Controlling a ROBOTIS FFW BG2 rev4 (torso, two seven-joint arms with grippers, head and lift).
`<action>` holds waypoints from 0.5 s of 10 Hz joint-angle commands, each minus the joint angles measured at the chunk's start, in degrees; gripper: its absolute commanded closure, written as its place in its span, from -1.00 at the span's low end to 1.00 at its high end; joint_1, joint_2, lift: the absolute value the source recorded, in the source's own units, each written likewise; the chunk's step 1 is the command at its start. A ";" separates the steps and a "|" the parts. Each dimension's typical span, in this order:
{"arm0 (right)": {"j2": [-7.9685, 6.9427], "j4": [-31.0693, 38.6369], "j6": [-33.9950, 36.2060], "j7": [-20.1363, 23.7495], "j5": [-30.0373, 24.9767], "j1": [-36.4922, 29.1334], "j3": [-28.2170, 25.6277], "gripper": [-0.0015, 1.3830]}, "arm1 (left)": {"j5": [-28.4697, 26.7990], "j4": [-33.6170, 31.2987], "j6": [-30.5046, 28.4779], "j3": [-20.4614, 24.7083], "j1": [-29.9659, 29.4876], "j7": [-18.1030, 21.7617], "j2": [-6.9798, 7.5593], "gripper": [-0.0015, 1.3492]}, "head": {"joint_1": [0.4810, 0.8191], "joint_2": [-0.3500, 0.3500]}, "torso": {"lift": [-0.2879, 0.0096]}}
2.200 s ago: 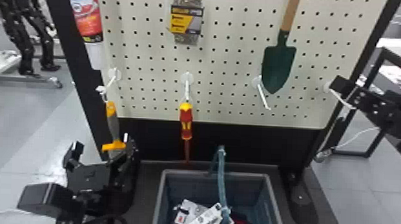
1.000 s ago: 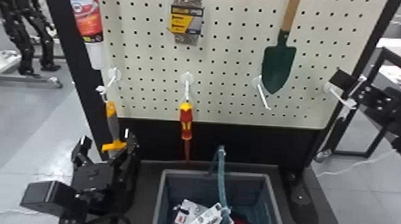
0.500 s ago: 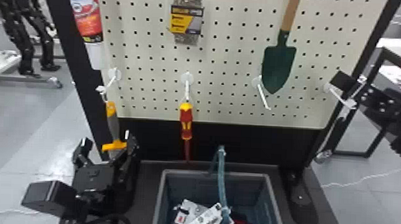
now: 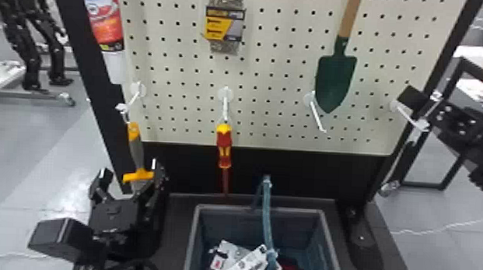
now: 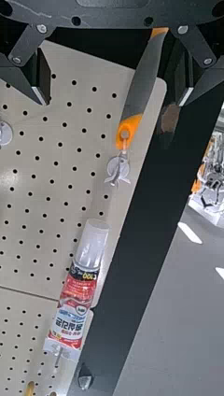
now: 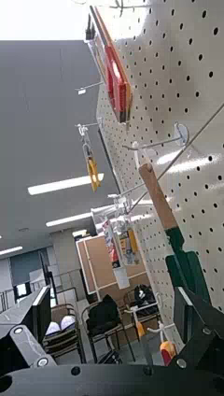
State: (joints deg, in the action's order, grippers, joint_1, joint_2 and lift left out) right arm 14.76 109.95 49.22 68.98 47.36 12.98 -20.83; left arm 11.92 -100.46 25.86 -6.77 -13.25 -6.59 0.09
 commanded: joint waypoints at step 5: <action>-0.17 -0.62 0.00 -0.16 0.11 -0.06 0.09 -0.60 | 0.12 0.18 0.16 -0.09 -0.02 0.00 -0.24 -0.60 | -0.60 0.00 | 0.26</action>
State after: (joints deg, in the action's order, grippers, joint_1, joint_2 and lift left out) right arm 14.62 109.35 49.22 68.82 47.41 12.92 -20.81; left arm 12.15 -100.22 25.98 -6.85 -13.27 -6.60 0.09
